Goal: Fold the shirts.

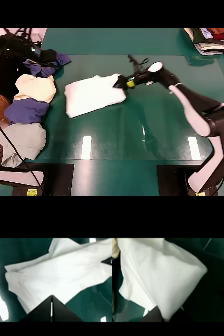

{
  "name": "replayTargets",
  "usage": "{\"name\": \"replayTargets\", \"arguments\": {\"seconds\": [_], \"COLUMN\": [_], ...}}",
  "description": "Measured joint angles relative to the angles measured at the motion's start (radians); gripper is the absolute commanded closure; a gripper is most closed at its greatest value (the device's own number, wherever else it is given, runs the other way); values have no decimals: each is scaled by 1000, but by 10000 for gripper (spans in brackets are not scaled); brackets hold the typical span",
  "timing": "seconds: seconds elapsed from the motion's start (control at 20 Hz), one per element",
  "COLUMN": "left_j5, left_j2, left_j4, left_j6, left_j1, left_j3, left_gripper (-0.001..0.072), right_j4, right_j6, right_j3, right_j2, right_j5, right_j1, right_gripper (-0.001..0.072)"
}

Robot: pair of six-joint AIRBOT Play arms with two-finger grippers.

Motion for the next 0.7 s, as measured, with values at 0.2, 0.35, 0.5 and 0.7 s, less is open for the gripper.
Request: {"name": "replayTargets", "arguments": {"seconds": [0.2, 0.35, 0.5, 0.7], "left_j5": [5, 36, 73, 121], "left_j2": [0, 0, 0, 0], "left_j4": [-2, -2, -2, -2], "left_j6": [9, 12, 12, 11], "left_j1": [-112, -184, -241, -293], "left_j3": [0, 0, 0, 0], "left_gripper": [688, 688, 688, 688], "right_j4": [-80, -125, -156, -170], "right_j6": [20, 26, 34, 64], "right_j3": [-163, -327, -484, -682], "right_j2": [195, 368, 522, 695], "right_j5": [-70, -105, -131, -185], "right_j1": [-215, -452, -716, -1050], "right_gripper": [698, 698, 698, 698]}}
